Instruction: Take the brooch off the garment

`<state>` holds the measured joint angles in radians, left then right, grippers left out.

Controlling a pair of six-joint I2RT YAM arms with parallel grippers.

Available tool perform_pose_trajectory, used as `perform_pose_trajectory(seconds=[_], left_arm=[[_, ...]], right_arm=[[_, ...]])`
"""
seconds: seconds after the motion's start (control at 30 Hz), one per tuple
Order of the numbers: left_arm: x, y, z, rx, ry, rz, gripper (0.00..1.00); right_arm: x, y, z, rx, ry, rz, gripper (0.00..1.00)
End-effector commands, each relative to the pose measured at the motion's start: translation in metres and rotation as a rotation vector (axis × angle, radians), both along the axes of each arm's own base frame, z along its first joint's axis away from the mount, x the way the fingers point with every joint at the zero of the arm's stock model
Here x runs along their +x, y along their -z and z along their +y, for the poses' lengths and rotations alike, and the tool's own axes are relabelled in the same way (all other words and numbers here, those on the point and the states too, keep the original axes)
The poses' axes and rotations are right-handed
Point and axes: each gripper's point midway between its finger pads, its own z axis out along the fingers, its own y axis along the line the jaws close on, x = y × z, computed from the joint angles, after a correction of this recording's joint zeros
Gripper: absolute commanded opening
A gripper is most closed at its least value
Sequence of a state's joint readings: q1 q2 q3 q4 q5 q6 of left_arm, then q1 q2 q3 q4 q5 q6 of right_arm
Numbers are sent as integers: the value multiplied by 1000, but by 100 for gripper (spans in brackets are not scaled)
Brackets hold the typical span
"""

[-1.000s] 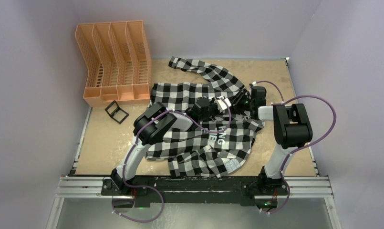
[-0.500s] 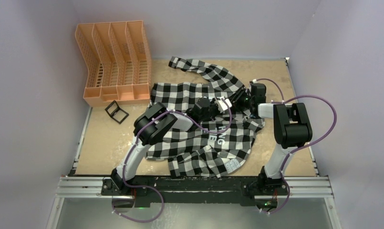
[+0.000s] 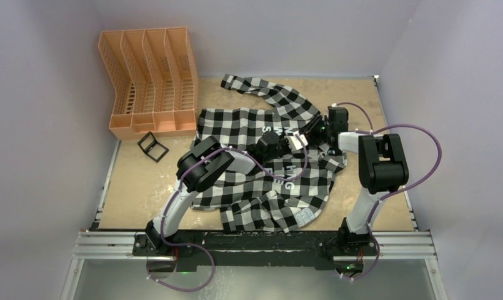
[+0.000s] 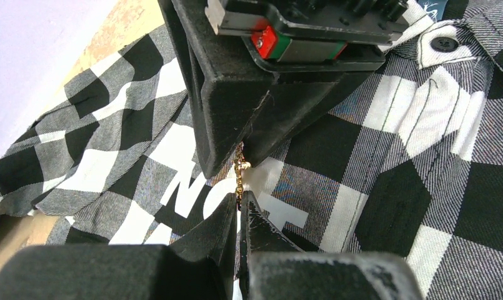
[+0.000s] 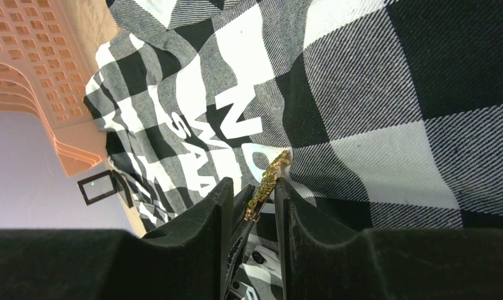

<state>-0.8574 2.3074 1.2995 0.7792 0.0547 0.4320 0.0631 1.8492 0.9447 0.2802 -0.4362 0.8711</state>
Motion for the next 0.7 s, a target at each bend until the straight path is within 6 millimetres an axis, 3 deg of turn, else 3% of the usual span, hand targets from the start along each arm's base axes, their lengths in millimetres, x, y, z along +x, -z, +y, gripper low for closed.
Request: perform_pose_trajectory(seconds=[0.0,0.33,0.67], left_arm=[[-8,-6,-10,2,37,-28,0],[-12,-3,-13,20,55,-32,0],[-9,3,-8,47,26,-41,0]], right_arm=[[14,-5,-1,-6,6,-24,31],[12,3,4,23,-12,-10,25],[4,-12,8,29,-55,-12,27]])
